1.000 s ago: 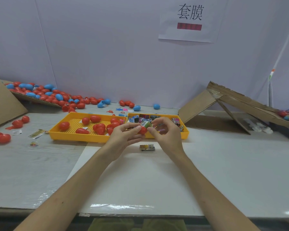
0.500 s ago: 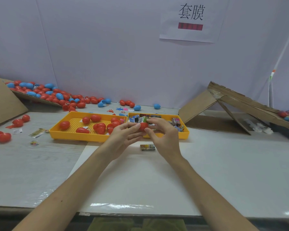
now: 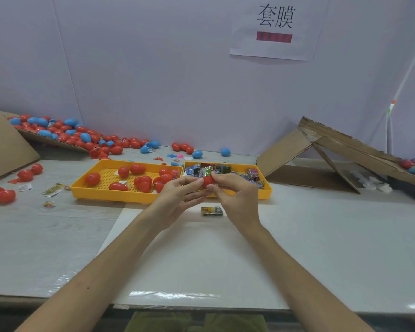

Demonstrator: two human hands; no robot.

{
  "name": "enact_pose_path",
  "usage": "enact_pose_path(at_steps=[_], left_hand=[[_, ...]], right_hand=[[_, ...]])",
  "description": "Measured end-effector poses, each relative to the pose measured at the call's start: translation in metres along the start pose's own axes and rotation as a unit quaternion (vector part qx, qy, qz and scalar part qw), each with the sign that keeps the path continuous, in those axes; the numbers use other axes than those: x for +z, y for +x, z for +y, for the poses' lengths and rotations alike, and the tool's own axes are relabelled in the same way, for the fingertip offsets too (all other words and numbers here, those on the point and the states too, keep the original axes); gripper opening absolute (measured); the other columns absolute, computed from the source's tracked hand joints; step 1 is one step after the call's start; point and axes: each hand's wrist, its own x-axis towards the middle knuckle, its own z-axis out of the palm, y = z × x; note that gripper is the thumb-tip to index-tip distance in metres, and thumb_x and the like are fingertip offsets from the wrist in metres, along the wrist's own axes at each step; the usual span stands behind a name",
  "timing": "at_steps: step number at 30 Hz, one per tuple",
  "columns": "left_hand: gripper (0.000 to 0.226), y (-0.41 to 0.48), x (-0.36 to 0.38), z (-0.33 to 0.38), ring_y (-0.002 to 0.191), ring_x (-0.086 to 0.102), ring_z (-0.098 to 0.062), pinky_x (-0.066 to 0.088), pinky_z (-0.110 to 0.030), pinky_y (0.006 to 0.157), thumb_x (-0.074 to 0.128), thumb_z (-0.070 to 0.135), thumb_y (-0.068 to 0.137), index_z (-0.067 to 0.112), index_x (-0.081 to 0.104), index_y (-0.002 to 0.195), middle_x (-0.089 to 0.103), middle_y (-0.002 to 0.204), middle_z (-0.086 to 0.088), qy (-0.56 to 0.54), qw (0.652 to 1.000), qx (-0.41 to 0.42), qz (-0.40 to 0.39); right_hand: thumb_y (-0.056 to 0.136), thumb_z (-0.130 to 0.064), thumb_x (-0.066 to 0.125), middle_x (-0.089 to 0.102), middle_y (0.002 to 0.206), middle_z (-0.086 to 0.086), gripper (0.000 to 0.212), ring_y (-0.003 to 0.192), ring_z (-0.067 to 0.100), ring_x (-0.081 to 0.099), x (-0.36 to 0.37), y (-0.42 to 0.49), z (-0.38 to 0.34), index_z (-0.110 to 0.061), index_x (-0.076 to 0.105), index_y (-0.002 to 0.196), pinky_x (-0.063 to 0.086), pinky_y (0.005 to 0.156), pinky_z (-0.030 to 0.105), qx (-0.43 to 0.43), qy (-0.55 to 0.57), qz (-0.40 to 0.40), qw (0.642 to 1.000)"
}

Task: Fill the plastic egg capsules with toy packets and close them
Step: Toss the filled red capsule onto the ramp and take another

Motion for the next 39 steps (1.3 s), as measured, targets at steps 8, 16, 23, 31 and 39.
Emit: enact_pose_path(at_steps=[8, 16, 23, 31, 39], left_hand=[[0.043, -0.0001, 0.0011, -0.0003, 0.111, 0.071, -0.030, 0.060, -0.030, 0.082, 0.072, 0.028, 0.090, 0.003, 0.064, 0.125, 0.073, 0.119, -0.019, -0.005, 1.000, 0.004, -0.011], [0.024, -0.0018, 0.0001, 0.0011, 0.115, 0.069, -0.028, 0.059, -0.029, 0.087, 0.073, 0.028, 0.088, 0.016, 0.080, 0.108, 0.073, 0.120, -0.017, 0.004, 0.999, 0.000, -0.041], [0.022, -0.0013, -0.0025, 0.0009, 0.115, 0.070, -0.026, 0.059, -0.026, 0.085, 0.074, 0.027, 0.086, 0.019, 0.081, 0.106, 0.074, 0.118, -0.015, 0.019, 0.999, -0.003, -0.044], [0.029, -0.0022, -0.0004, 0.0020, 0.114, 0.070, -0.026, 0.059, -0.027, 0.083, 0.071, 0.023, 0.087, 0.009, 0.075, 0.112, 0.073, 0.120, -0.016, -0.018, 0.999, -0.012, -0.045], [0.036, -0.0023, -0.0013, 0.0022, 0.116, 0.069, -0.026, 0.059, -0.026, 0.086, 0.067, 0.022, 0.091, 0.003, 0.066, 0.122, 0.072, 0.122, -0.018, -0.014, 0.998, -0.017, -0.059]], right_hand=[[0.079, -0.005, 0.082, 0.075, 0.099, -0.005, 0.032, 0.092, 0.003, 0.073, 0.0007, -0.0006, -0.0014, -0.009, 0.076, 0.110, 0.059, 0.085, 0.024, 0.028, 0.035, -0.009, 0.999], [0.088, -0.002, 0.072, 0.072, 0.112, -0.005, 0.034, 0.107, 0.007, 0.067, -0.0001, 0.0001, -0.0042, -0.010, 0.073, 0.120, 0.060, 0.085, 0.032, -0.025, 0.008, -0.043, 0.999], [0.083, 0.000, 0.077, 0.076, 0.104, 0.002, 0.028, 0.099, 0.008, 0.070, -0.0022, 0.0005, -0.0025, -0.005, 0.076, 0.111, 0.057, 0.087, 0.023, -0.040, -0.011, -0.018, 0.999], [0.085, -0.007, 0.077, 0.075, 0.111, -0.002, 0.046, 0.099, 0.004, 0.071, 0.0003, -0.0002, -0.0089, -0.013, 0.067, 0.130, 0.058, 0.089, 0.025, 0.081, 0.056, -0.037, 0.995], [0.082, -0.006, 0.080, 0.074, 0.104, -0.006, 0.037, 0.095, 0.001, 0.072, -0.0013, -0.0011, -0.0072, -0.005, 0.072, 0.117, 0.055, 0.087, 0.017, 0.089, 0.048, -0.030, 0.994]])
